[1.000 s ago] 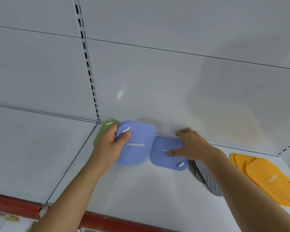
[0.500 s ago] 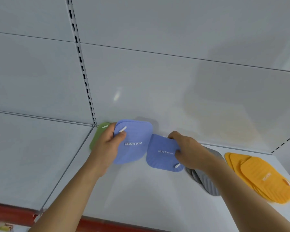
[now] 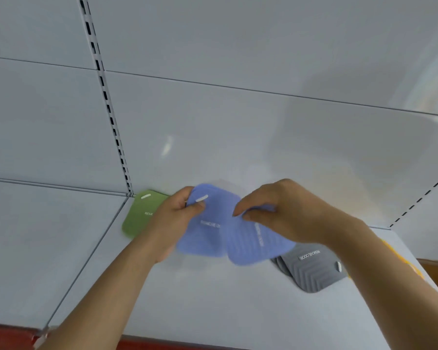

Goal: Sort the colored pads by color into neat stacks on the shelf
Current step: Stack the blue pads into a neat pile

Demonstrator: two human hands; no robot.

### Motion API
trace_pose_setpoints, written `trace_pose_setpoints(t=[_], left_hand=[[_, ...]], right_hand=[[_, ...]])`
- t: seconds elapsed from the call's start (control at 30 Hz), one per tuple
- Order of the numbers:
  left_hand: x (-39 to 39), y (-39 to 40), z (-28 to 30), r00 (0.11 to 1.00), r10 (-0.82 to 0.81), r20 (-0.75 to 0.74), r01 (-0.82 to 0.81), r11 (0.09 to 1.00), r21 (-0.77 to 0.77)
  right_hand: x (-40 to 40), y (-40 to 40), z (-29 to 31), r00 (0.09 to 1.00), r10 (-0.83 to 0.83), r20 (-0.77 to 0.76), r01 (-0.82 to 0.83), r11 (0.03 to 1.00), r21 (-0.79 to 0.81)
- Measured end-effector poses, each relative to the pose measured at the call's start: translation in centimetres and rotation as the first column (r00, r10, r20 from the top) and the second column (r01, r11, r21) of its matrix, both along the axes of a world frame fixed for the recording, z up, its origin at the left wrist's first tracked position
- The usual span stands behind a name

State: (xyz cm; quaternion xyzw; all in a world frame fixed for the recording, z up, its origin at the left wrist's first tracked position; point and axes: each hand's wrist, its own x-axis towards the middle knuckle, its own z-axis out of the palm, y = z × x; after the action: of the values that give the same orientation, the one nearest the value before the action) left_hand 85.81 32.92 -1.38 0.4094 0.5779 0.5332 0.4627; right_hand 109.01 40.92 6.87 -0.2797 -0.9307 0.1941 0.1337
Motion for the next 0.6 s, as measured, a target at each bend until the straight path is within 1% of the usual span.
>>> trace_pose_setpoints(t=[0.03,0.07,0.13,0.2,0.23,0.33,0.4,0.43,0.5,0.53,0.6], left_hand=[[0.6,0.0,-0.2,0.999,-0.049,0.009,0.049,0.999,-0.022],[1.2,-0.1,-0.4,0.996,-0.084,0.025,0.085,0.995,-0.047],[1.8,-0.7,-0.9,0.987,-0.121,0.109,0.130,0.989,-0.074],[1.9,-1.2,-1.5,0.966,-0.162,0.200,0.178,0.982,-0.066],[1.8,-1.5,-1.9,0.958,-0.195,0.209,0.209,0.977,-0.043],[1.8,-1.8,-3.0,0.976,-0.196,0.091,0.198,0.980,-0.004],[1.8,-1.8,-3.1,0.987,-0.141,0.075,0.141,0.990,-0.005],[1.8,-1.7,-3.1,0.989,-0.121,0.081,0.122,0.992,-0.007],[1.5,-1.6,-3.1,0.990,-0.084,0.110,0.087,0.996,-0.016],[1.3,-1.6,-3.2,0.989,-0.069,0.129,0.073,0.997,-0.021],[1.3,-1.5,-3.0,0.985,-0.032,0.167,0.040,0.998,-0.043]], right_hand=[[-1.1,0.1,-0.8,0.998,0.052,0.040,-0.054,0.996,0.065],[-2.2,0.1,-1.7,0.993,0.104,0.049,-0.110,0.987,0.120],[-3.5,-0.1,-4.0,0.988,0.156,0.008,-0.154,0.969,0.195],[-3.7,-0.1,-6.0,0.992,0.102,-0.074,-0.085,0.975,0.204],[-3.5,0.0,-6.8,0.990,0.054,-0.128,-0.030,0.983,0.181],[-2.5,-0.5,-8.2,0.962,-0.079,-0.261,0.110,0.988,0.109],[-1.6,-1.0,-8.7,0.932,-0.208,-0.296,0.223,0.974,0.020],[-1.0,-1.2,-9.0,0.906,-0.295,-0.303,0.285,0.955,-0.078],[0.2,-1.0,-9.7,0.845,-0.449,-0.292,0.357,0.878,-0.318],[0.7,-0.8,-10.2,0.826,-0.490,-0.279,0.363,0.841,-0.401],[1.3,-0.7,-11.0,0.819,-0.509,-0.266,0.355,0.813,-0.463]])
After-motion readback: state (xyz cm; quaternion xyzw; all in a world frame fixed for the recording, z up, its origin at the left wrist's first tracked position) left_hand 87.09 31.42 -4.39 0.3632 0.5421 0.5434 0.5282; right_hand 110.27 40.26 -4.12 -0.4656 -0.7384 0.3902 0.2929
